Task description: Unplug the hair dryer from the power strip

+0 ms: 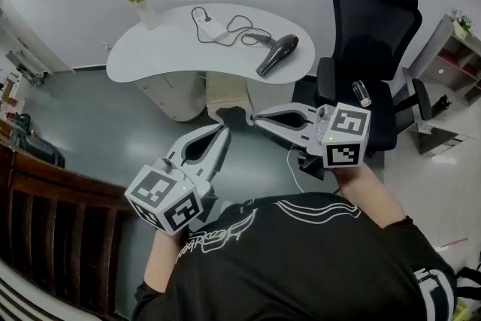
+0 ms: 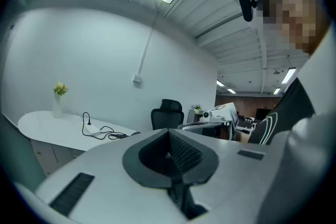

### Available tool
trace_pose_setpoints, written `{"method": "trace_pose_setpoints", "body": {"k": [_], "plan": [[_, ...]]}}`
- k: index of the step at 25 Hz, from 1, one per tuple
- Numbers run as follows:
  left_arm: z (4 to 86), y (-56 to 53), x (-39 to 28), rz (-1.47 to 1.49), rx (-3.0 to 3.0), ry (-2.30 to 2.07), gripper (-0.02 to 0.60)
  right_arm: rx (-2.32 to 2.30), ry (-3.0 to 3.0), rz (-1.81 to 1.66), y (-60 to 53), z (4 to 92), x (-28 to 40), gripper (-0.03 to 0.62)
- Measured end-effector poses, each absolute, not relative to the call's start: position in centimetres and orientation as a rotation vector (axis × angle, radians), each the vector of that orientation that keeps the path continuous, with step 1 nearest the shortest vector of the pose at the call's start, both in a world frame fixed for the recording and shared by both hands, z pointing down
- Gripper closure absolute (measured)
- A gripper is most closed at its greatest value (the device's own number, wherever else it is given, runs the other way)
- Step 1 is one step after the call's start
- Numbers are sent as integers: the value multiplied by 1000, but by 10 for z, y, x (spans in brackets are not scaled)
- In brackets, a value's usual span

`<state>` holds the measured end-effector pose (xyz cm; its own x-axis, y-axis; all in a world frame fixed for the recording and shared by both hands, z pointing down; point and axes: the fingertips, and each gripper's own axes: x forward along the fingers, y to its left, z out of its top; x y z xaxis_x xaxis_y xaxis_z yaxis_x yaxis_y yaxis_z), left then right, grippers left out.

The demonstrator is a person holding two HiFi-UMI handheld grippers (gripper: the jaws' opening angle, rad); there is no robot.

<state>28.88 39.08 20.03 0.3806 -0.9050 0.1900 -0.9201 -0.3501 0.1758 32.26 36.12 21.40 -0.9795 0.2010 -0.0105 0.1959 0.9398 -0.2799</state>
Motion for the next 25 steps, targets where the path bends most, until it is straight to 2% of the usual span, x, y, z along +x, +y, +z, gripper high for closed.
{"method": "trace_pose_setpoints", "body": {"k": [13, 25], "plan": [[215, 388, 271, 78, 2332, -1593, 578, -336, -3024, 484, 362, 235, 301, 597], [251, 365, 203, 43, 2256, -1489, 578, -273, -2950, 628, 344, 265, 237, 595]]}}
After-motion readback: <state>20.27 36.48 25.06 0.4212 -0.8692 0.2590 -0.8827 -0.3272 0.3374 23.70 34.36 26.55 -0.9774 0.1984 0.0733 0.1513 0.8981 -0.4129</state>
